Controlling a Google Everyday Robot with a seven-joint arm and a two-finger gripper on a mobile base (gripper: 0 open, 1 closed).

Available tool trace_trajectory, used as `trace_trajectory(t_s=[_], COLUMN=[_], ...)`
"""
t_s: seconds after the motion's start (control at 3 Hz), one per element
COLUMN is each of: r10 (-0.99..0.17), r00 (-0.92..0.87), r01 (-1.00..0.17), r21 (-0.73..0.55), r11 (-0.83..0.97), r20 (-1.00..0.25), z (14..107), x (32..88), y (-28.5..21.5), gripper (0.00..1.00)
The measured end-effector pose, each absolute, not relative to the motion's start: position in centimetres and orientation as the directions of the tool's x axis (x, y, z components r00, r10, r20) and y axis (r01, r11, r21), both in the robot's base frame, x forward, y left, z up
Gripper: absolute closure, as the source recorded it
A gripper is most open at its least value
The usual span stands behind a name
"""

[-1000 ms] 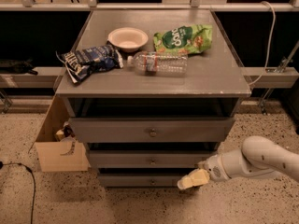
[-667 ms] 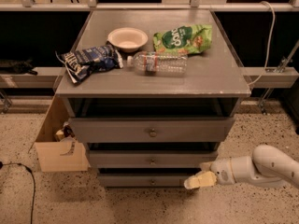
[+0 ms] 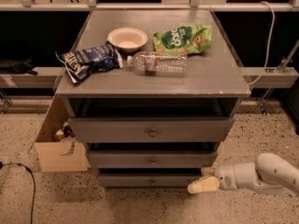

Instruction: Open bottom drawer

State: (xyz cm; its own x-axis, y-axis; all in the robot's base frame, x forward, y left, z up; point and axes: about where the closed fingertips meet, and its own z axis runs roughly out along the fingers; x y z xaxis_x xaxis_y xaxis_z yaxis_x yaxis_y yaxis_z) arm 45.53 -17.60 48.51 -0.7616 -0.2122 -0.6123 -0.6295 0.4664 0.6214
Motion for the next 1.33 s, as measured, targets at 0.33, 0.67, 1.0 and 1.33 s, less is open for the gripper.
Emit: trace_trajectory(t_s=[0.33, 0.67, 1.0, 1.33], r10=[-0.268, -0.292, -0.269, -0.257], r00=[-0.754, -0.749, -0.758, -0.789], r01=[-0.641, -0.640, -0.611, -0.569], r21=[0.581, 0.533, 0.501, 0.506], r11=[0.502, 0.554, 0.613, 0.648], r20=[-0.600, -0.595, -0.594, -0.558], z=[47.8, 45.9, 43.5, 41.3], x=[46.5, 46.4, 45.7, 45.0], y=[-15.8, -15.2, -16.1, -17.4], gripper=[0.00, 0.00, 0.00, 0.00])
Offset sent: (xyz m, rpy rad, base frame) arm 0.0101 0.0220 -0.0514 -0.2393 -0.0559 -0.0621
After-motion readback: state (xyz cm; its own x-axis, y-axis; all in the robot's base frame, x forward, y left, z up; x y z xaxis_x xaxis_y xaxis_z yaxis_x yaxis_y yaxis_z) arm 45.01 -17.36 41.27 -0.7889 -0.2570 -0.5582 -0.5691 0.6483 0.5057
